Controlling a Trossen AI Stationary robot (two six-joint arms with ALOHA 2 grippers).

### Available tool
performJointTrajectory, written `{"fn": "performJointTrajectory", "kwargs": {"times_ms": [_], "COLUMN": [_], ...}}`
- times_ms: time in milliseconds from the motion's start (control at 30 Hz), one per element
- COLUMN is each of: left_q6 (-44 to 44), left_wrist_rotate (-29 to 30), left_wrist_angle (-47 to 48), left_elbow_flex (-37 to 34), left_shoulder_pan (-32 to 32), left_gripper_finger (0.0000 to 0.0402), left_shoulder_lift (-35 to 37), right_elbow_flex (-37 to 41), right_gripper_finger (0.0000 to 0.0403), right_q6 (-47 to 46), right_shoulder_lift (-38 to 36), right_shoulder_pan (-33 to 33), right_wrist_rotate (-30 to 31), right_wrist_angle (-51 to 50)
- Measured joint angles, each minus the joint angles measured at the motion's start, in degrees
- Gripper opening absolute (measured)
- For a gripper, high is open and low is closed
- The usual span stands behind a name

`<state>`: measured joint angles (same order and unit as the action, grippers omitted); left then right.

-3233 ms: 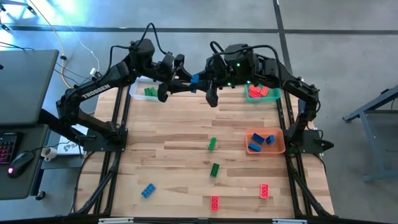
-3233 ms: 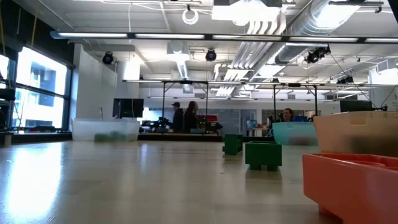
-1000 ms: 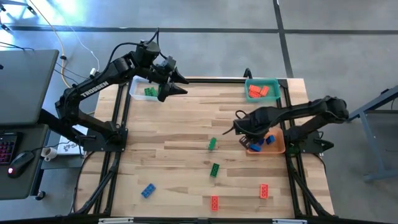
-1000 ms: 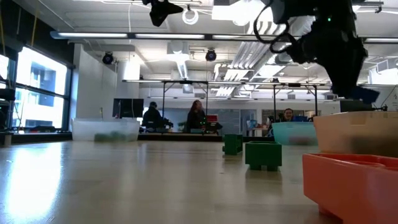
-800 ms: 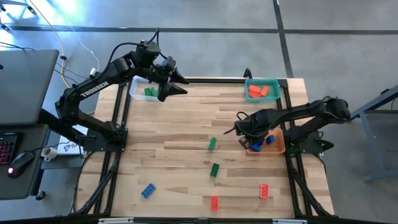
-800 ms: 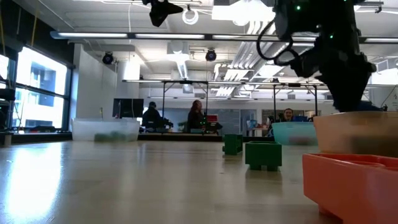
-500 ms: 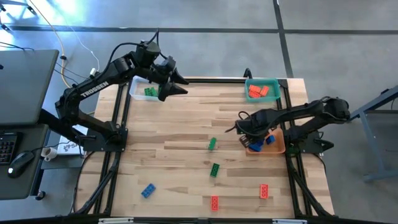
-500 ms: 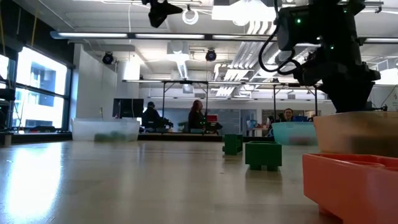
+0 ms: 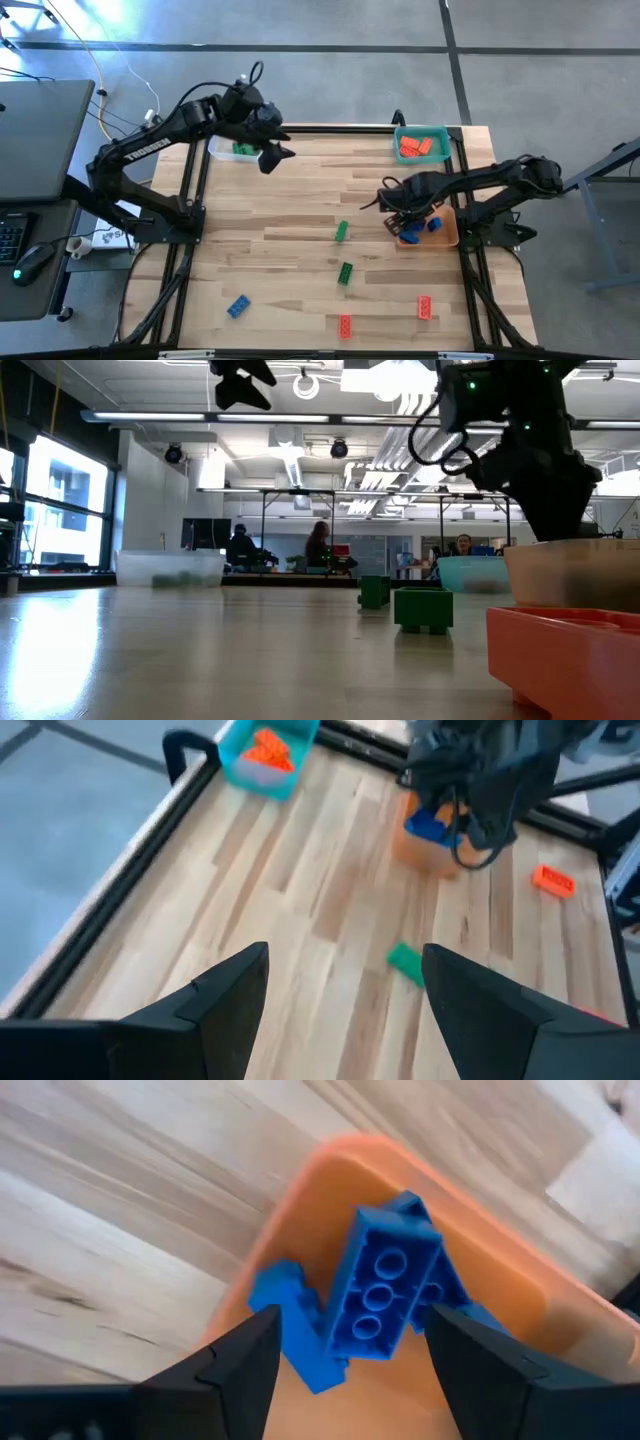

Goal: Sort & place blocks by color
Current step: Put the green game piece into the transparent bin

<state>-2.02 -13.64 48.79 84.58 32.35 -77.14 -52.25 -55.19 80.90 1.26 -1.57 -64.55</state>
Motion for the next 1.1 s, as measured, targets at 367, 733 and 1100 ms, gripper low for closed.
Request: {"fn": "performJointTrajectory", "kwargs": {"times_ms": [367, 733, 1100], "left_q6": [-10.76, -21.95, -26.89], "left_wrist_rotate": [16.33, 17.34, 18.63], "left_wrist_angle": [10.70, 16.12, 16.53], "left_elbow_flex": [0.00, -2.16, -5.06], "left_shoulder_pan": [-4.08, -8.27, -11.94], "left_gripper_finger": [0.0252, 0.0252, 0.0252], "left_shoulder_lift": [1.22, 1.24, 1.22], "right_elbow_flex": [-12.44, -17.23, -17.23], "right_gripper_finger": [0.0234, 0.0234, 0.0234], "right_q6": [12.82, 44.20, 74.66], "right_shoulder_lift": [0.00, 0.00, 2.07], "right_shoulder_pan": [0.35, 0.66, 0.66], "right_wrist_rotate": [7.79, 2.68, -4.43], "right_wrist_angle": [3.39, 17.80, 24.92]}}
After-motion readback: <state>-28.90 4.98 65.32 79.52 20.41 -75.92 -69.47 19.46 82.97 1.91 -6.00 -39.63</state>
